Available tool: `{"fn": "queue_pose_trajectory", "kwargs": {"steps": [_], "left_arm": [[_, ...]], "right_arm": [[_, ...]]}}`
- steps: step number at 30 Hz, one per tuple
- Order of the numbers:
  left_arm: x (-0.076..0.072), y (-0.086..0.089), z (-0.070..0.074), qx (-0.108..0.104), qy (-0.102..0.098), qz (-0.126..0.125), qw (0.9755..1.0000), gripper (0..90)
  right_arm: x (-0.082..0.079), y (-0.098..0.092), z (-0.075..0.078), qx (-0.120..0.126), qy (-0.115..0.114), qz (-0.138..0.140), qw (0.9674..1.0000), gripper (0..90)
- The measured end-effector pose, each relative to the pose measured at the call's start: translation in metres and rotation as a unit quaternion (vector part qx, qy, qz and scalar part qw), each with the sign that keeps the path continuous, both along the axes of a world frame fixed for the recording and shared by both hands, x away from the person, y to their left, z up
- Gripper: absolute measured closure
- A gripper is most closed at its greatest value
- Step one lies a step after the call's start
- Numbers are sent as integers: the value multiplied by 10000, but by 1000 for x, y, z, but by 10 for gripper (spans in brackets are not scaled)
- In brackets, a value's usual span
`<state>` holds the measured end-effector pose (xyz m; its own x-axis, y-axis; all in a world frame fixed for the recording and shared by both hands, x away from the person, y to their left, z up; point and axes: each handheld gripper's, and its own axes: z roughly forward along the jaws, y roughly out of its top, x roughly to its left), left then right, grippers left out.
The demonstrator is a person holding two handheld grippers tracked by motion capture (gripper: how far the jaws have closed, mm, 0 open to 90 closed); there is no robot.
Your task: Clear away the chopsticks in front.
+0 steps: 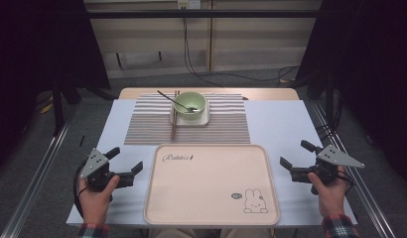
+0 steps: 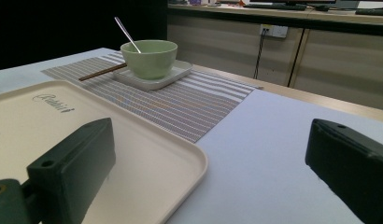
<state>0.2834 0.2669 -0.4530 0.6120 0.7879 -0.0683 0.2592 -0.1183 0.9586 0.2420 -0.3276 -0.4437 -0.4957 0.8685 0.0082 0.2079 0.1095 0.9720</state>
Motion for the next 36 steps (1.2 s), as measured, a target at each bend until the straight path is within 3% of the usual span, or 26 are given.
{"fn": "queue_pose_trajectory", "kwargs": {"steps": [7,9,10,13,14,17,23,24,36], "left_arm": [[-2,-1,-1,96,88,71,9999,0],[-2,-1,-1,98,105,85,9999,0],[-1,-1,1,-20,125,101,9999,0],[1,0,3,52,107,154,9998,0],[5,0,3,-81,182,155,9997,0],[12,-1,0,7,245,167,9996,0],[29,-6,-3,-61,356,139,9993,0],[34,-8,-1,13,372,179,9991,0],[70,-24,9,-24,453,208,9988,0]], "right_arm": [[1,-1,0,8,-58,16,10000,9],[1,0,0,10,-37,-1,10000,9],[2,0,0,17,-58,21,10000,9],[1,0,0,6,-36,42,10000,9],[0,0,0,19,-21,4,10000,10],[0,-1,0,22,-56,-52,10000,10],[1,0,-1,-17,-40,-24,10000,9],[0,0,-1,-20,-16,-21,10000,12],[-2,-2,-1,-56,-36,-60,10000,12]]}}
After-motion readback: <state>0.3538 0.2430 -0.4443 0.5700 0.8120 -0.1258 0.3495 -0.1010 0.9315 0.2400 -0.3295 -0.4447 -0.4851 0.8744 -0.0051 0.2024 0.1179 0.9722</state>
